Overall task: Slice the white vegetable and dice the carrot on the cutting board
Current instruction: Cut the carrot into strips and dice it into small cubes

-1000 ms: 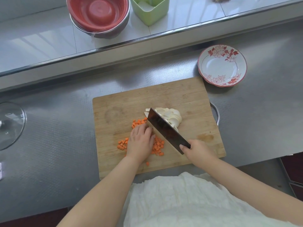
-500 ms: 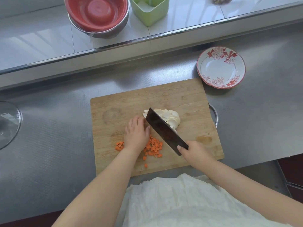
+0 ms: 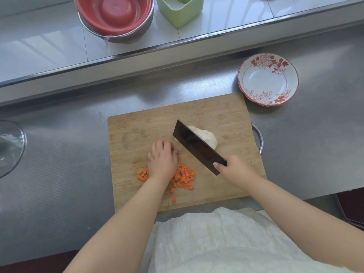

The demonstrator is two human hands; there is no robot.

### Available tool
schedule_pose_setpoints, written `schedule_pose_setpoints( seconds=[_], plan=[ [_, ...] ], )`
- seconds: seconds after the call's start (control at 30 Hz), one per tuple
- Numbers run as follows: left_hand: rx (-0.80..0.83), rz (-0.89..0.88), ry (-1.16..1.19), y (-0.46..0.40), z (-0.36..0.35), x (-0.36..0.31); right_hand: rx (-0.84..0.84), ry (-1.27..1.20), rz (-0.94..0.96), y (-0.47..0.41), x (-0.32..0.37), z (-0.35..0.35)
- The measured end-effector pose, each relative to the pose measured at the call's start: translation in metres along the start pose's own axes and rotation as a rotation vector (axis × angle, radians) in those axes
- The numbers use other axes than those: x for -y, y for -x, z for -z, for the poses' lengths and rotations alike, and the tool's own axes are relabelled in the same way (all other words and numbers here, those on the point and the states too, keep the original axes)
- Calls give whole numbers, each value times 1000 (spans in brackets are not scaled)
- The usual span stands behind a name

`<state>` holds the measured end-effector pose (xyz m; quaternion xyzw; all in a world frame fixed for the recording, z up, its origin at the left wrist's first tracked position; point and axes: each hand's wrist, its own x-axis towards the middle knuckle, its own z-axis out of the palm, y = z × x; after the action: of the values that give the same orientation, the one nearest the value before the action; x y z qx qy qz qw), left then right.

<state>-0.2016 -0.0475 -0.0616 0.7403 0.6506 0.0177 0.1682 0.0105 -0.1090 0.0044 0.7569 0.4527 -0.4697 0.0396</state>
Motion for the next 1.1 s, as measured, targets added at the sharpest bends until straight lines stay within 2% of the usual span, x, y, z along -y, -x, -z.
schedule_pose_setpoints(
  seconds=[0.3, 0.43, 0.6, 0.7, 0.93, 1.1],
  plan=[
    [19, 11, 41, -5, 3, -2, -142, -93, -47, -14, -10, 27],
    [28, 19, 42, -8, 4, -4, -176, -50, -60, -14, -13, 33],
    [48, -5, 22, -11, 5, -5, -117, -35, -9, -13, -1, 16],
    [65, -25, 26, -10, 5, -4, -77, -113, -12, -18, 7, 8],
    [59, -100, 76, -1, 8, 6, -103, -459, -85, -18, -5, 15],
    [-27, -58, 275, 10, 18, 19, -15, -342, 55, -11, -8, 18]
  ],
)
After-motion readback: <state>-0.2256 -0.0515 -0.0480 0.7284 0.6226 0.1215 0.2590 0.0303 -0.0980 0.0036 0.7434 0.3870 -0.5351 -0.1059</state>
